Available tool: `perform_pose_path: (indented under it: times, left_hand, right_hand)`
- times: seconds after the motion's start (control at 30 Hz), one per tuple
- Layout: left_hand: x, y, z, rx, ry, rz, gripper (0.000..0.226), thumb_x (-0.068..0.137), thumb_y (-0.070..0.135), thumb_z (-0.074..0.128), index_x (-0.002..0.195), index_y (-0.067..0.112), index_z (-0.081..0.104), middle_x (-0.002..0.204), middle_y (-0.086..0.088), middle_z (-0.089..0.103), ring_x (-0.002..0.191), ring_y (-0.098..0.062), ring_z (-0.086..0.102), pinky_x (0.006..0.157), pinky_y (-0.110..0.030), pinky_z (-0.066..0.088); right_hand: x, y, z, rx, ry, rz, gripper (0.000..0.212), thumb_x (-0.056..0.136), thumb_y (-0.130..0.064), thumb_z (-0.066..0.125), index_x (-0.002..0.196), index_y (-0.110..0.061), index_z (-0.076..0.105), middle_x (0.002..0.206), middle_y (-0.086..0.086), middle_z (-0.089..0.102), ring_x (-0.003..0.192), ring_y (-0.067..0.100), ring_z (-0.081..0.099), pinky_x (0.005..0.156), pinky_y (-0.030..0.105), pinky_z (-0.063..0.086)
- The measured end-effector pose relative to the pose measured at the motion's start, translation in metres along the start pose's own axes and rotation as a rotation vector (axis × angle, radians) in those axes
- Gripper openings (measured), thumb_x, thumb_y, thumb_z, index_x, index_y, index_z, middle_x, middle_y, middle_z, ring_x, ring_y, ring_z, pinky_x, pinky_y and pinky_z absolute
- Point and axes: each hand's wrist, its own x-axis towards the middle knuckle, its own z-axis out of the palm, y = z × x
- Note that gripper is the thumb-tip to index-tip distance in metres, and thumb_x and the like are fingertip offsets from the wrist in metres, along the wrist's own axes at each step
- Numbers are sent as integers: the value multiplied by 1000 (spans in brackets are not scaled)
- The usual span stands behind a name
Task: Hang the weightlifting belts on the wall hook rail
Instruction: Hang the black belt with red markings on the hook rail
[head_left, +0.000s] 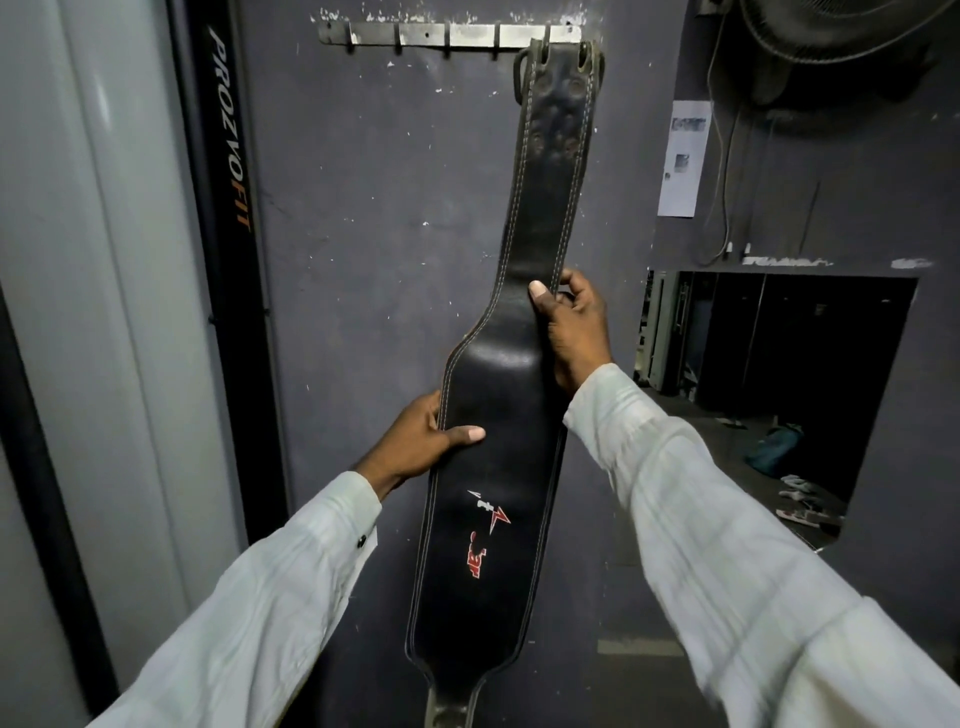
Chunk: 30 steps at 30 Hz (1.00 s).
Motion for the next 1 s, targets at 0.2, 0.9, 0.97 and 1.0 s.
perform_pose_path:
  times: [0.2, 0.9, 0.97, 1.0]
  left_hand:
    - [-14, -22, -5, 112, -63, -117, 38, 81, 11, 78, 116, 15, 67, 113, 0, 75, 106, -17, 71, 101, -43, 52]
    - [12, 51, 10, 65, 298, 169, 31, 100, 22, 55, 130, 16, 58, 112, 6, 68, 95, 12, 63, 88, -11, 49]
    - [27, 64, 10, 136, 375, 216, 23, 98, 14, 56, 120, 12, 62, 100, -5, 70, 85, -3, 64, 82, -18, 51]
    - [29, 64, 10, 170, 400, 227, 21, 97, 12, 56, 117, 11, 63, 98, -9, 70, 83, -9, 63, 80, -20, 51]
  right_hand:
    - [-3, -5, 2, 8, 10, 15, 15, 92, -1, 62, 94, -16, 63, 93, 12, 70, 87, 25, 66, 91, 43, 56]
    - [-36, 29, 4, -15, -117, 83, 16, 93, 1, 62, 106, -7, 63, 88, 9, 72, 80, 19, 67, 80, 32, 58]
    - [-47, 37, 3, -19, -158, 125, 18, 93, 2, 61, 110, -5, 62, 97, 16, 70, 90, 24, 65, 88, 37, 56]
    - [-46, 36, 1, -40, -185, 134, 18, 93, 2, 61, 110, -5, 62, 99, 16, 68, 91, 24, 64, 89, 38, 54]
